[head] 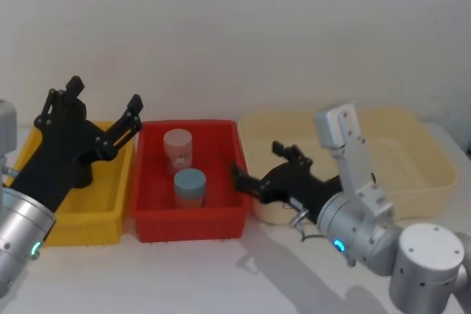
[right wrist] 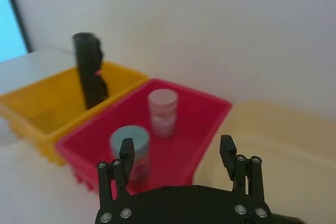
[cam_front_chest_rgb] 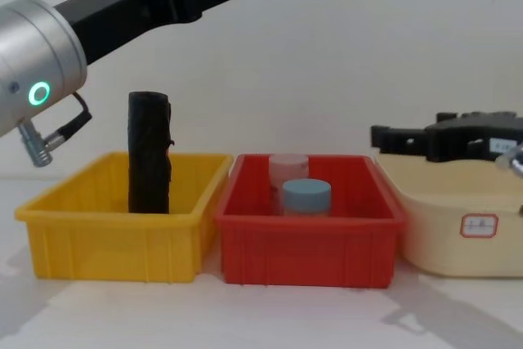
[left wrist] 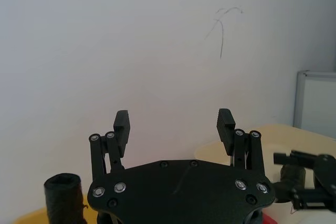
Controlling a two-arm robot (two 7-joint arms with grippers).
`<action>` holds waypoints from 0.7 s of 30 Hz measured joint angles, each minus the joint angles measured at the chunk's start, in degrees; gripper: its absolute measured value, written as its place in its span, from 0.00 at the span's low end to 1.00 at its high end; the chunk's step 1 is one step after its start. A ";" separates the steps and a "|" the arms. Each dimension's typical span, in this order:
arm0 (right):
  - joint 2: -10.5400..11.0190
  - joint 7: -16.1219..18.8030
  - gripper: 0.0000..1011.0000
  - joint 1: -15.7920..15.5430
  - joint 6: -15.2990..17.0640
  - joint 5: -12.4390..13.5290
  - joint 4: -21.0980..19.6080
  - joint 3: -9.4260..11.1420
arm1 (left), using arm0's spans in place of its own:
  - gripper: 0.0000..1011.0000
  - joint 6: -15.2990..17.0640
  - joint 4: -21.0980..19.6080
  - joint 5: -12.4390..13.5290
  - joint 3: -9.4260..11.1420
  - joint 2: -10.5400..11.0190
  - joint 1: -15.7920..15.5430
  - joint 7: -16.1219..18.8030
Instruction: Pick up the garbage bag with the one hand and transfer it to the other hand.
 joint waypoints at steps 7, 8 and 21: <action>-0.23 0.93 0.99 -1.08 1.29 0.40 -1.16 -2.34 | 0.99 -0.14 -1.33 0.16 -0.70 0.43 1.47 0.79; -0.23 0.93 0.99 -1.08 1.29 0.40 -1.16 -2.34 | 0.99 -0.16 -1.52 0.17 -0.80 0.50 1.67 0.90; -1.04 1.49 0.99 -0.20 1.39 0.33 -0.01 -5.61 | 0.99 -0.25 -2.39 0.28 -1.25 0.81 2.66 1.43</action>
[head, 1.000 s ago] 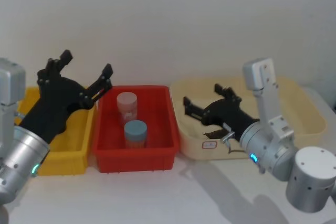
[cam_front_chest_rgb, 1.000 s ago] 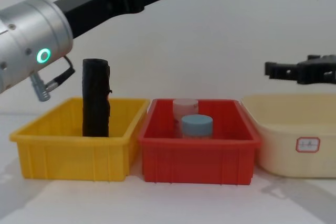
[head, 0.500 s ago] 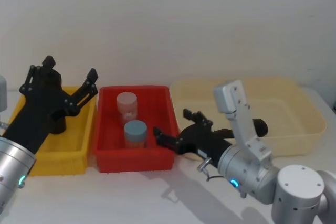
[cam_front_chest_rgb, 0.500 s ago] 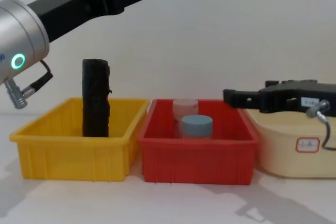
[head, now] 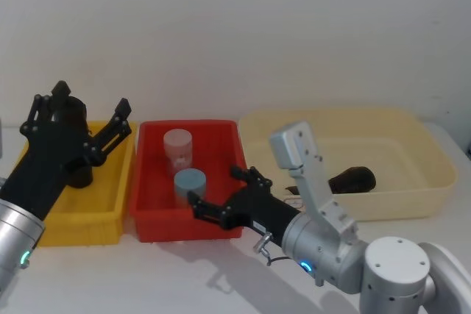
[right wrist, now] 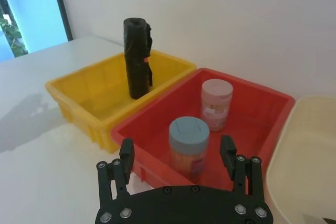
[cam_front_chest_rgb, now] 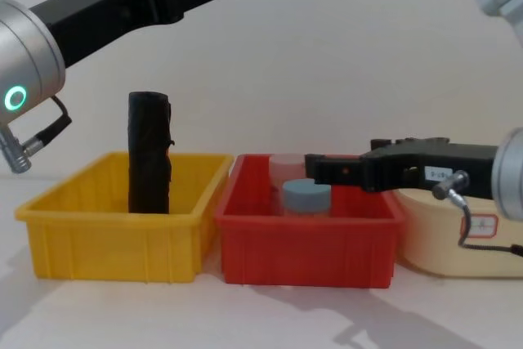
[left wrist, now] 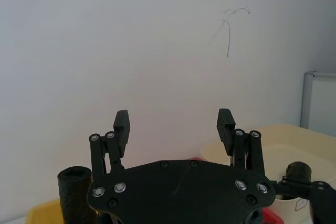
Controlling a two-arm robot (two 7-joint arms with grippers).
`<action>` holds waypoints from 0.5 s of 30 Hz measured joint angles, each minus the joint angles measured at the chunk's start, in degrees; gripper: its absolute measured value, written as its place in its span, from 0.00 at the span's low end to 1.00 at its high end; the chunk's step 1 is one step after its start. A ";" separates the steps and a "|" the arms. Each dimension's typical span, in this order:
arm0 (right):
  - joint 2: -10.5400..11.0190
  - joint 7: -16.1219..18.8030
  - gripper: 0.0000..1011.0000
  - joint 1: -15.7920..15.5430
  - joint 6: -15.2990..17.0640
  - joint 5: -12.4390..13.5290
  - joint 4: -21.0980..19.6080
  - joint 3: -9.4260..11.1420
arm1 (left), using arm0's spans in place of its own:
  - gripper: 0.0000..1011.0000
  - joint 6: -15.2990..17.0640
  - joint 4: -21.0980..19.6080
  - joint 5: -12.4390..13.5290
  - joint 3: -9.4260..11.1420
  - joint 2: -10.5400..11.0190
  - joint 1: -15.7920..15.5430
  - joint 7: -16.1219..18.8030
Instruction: Pick up the garbage bag with the one hand and transfer it to the other hand.
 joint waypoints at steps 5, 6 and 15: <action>-0.56 -0.06 0.99 1.00 0.00 -0.25 1.29 -1.00 | 0.99 -0.04 -0.18 0.03 -0.09 0.05 0.18 0.11; -0.67 -0.12 0.99 1.17 0.00 -0.32 1.56 -1.16 | 0.99 -0.04 -0.18 0.03 -0.09 0.05 0.18 0.11; -2.24 -1.59 0.99 3.82 -0.14 -1.24 5.76 -2.92 | 0.99 -0.05 -0.33 0.04 -0.17 0.09 0.37 0.20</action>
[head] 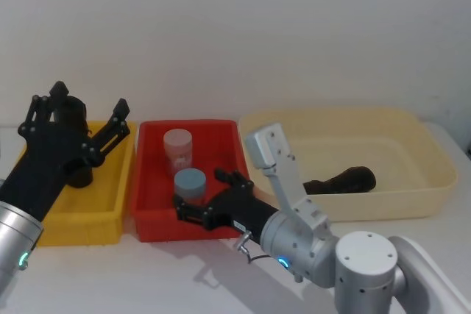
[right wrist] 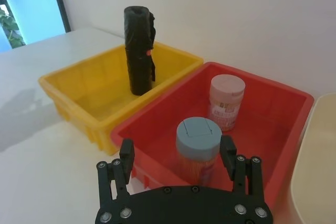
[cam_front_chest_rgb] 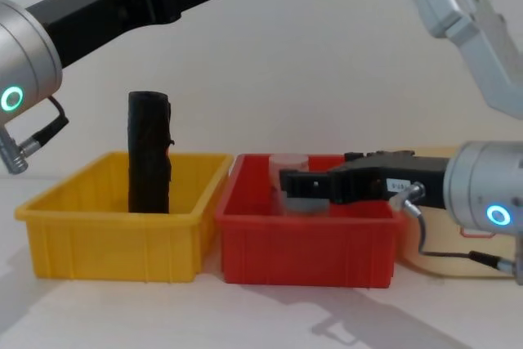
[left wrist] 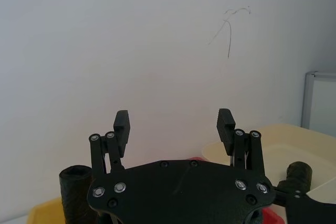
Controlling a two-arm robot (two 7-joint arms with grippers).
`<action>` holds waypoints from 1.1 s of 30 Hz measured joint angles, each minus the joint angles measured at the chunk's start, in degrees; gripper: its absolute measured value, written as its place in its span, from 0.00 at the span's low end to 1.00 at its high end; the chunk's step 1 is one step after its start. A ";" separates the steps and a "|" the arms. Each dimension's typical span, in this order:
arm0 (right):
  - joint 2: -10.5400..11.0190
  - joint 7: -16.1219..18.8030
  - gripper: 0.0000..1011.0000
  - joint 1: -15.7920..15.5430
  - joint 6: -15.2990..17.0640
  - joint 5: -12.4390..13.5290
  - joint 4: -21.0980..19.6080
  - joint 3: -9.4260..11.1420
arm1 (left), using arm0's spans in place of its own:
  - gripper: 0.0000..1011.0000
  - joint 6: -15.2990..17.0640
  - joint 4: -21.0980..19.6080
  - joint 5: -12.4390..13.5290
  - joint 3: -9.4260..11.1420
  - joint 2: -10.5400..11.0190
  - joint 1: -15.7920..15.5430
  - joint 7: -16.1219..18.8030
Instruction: Pick up the garbage bag with the one hand and transfer it to the other hand.
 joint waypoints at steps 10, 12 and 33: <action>-1.68 -1.52 0.99 2.86 -0.48 -0.65 4.57 -0.87 | 0.99 0.00 -0.07 0.00 -0.06 0.05 0.08 0.07; -1.94 -1.71 0.99 3.24 -0.55 -0.75 5.25 -0.93 | 0.99 0.00 -0.09 -0.01 -0.07 0.06 0.10 0.08; -4.96 -3.46 0.99 7.74 -1.15 -1.42 12.42 -0.54 | 0.99 0.01 -0.13 -0.01 -0.07 0.05 0.16 0.09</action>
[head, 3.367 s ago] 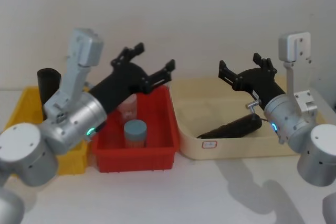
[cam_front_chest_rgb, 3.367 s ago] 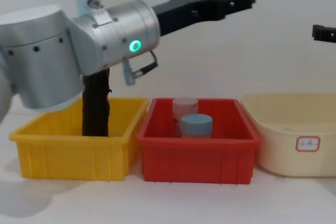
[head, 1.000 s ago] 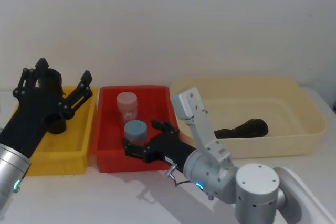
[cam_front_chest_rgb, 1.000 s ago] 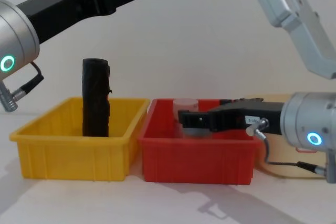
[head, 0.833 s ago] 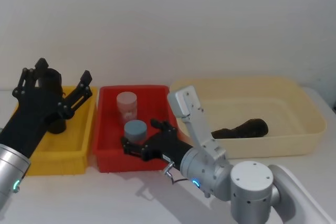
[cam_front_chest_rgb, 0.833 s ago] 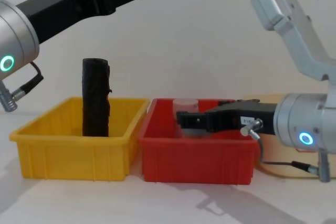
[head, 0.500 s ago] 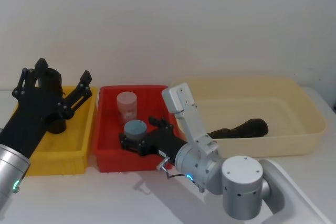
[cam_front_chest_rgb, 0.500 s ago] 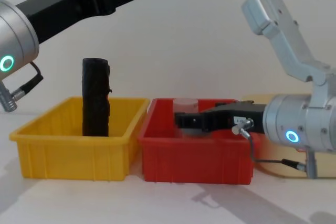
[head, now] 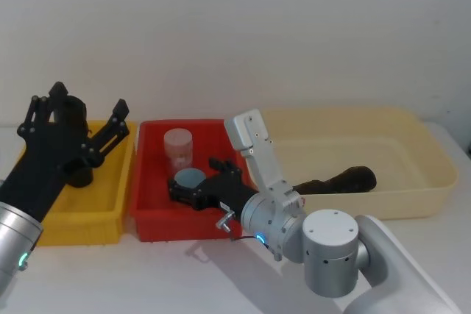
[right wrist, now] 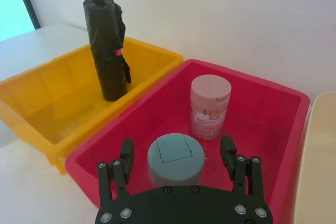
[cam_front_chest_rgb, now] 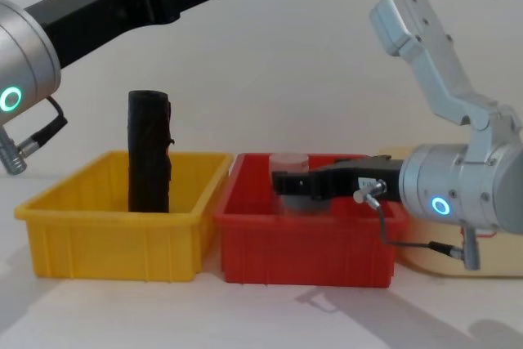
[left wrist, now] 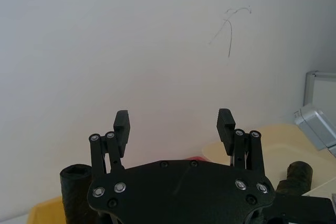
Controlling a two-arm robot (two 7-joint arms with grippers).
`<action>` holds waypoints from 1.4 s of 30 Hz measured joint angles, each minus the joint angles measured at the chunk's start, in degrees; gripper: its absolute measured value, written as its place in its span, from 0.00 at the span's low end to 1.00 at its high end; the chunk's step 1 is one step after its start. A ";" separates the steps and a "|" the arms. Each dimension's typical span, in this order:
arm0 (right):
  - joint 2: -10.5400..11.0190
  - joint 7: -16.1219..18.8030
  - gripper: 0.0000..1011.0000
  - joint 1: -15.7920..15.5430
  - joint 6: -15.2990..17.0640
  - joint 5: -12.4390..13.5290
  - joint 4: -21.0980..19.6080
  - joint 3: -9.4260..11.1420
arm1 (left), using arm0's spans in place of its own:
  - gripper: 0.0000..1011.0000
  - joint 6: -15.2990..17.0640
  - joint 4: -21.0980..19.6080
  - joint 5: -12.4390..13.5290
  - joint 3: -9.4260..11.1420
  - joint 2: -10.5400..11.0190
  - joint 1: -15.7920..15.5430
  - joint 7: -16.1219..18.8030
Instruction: Pick up the garbage bag with the one hand and transfer it to the other hand.
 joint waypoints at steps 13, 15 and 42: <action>-0.01 -0.15 0.99 0.91 0.06 -1.59 1.34 -0.46 | 0.99 0.00 0.00 0.00 0.00 0.00 0.00 -0.01; 0.02 -0.18 0.99 0.99 0.11 -1.85 1.41 -0.55 | 0.99 0.00 0.00 0.00 0.00 0.00 0.00 -0.01; -0.34 -0.40 0.64 1.16 1.96 -4.29 0.62 -0.66 | 0.99 0.00 0.01 0.01 0.00 0.00 0.00 -0.01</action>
